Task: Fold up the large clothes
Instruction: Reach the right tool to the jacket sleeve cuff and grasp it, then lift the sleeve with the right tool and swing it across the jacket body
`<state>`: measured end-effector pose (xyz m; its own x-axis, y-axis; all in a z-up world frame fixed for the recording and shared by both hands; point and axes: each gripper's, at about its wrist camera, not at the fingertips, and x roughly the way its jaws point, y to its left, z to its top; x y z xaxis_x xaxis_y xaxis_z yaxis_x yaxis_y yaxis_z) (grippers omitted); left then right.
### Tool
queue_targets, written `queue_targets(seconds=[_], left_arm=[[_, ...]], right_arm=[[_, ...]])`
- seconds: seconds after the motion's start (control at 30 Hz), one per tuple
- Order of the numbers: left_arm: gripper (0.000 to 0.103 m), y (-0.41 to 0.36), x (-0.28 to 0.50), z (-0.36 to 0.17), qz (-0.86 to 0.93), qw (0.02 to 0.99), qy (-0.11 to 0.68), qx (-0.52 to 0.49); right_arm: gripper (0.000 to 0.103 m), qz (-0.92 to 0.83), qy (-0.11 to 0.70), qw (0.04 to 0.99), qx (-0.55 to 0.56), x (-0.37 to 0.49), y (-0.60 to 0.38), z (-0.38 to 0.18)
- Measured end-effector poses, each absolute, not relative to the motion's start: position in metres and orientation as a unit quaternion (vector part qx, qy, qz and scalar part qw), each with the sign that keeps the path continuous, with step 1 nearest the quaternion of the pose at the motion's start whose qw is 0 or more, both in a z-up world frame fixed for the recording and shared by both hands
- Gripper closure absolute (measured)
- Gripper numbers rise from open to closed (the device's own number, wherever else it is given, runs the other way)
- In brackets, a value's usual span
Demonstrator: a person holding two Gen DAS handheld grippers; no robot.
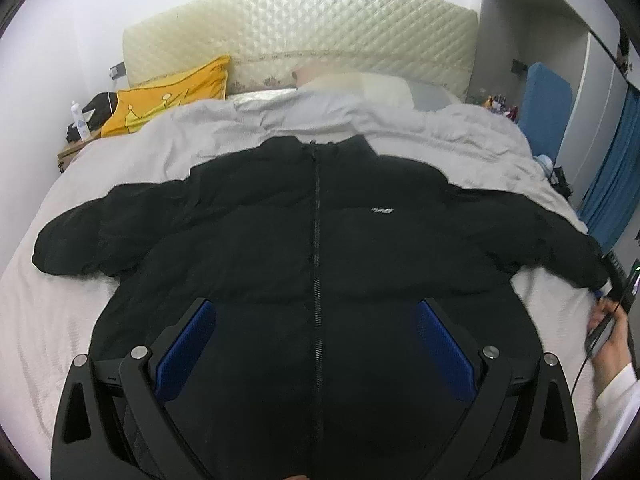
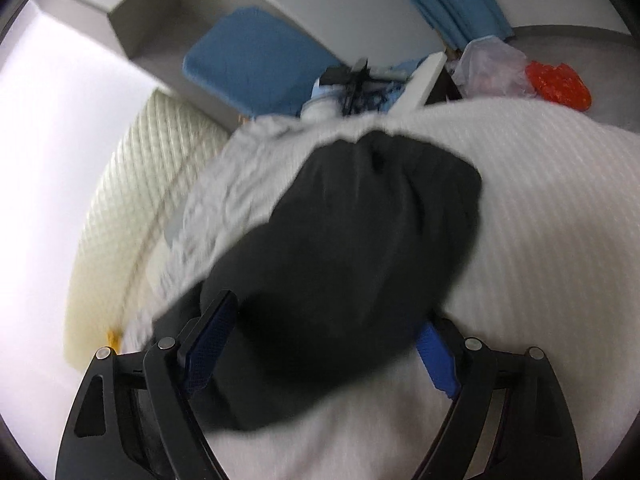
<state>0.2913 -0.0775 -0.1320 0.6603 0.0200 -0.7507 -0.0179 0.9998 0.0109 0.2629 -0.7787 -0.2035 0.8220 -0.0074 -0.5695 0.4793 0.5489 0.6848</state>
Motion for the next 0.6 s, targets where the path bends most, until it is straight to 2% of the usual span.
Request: queue_targets(seconds=[0.1, 0.2, 0.27, 0.3, 0.37, 0.47, 0.6], left_arm=[[0.003, -0.073, 0.297, -0.144, -0.003, 0.91, 0.414, -0.005], [0.003, -0.068, 0.299, -0.156, 0.0, 0.918, 0.397, 0.004], [0.003, -0.067, 0.301, -0.16, 0.009, 0.918, 0.396, 0.019], [0.003, -0.064, 0.3, -0.16, 0.009, 0.918, 0.396, 0.017], [0.003, -0.056, 0.299, -0.158, 0.006, 0.92, 0.392, 0.007], [0.003, -0.049, 0.297, -0.155, 0.009, 0.926, 0.377, 0.011], [0.003, -0.039, 0.296, -0.15, 0.025, 0.925, 0.379, 0.022]], right_arm=[[0.027, -0.163, 0.237, 0.843, 0.455, 0.276, -0.79, -0.205], [0.04, -0.185, 0.229, 0.844, 0.448, 0.287, -0.798, -0.206], [0.062, -0.198, 0.224, 0.842, 0.449, 0.292, -0.802, -0.205], [0.068, -0.203, 0.225, 0.841, 0.449, 0.294, -0.804, -0.204], [0.088, -0.207, 0.227, 0.844, 0.44, 0.296, -0.806, -0.198], [0.095, -0.215, 0.224, 0.859, 0.406, 0.297, -0.801, -0.175], [0.097, -0.217, 0.206, 0.877, 0.376, 0.291, -0.789, -0.129]])
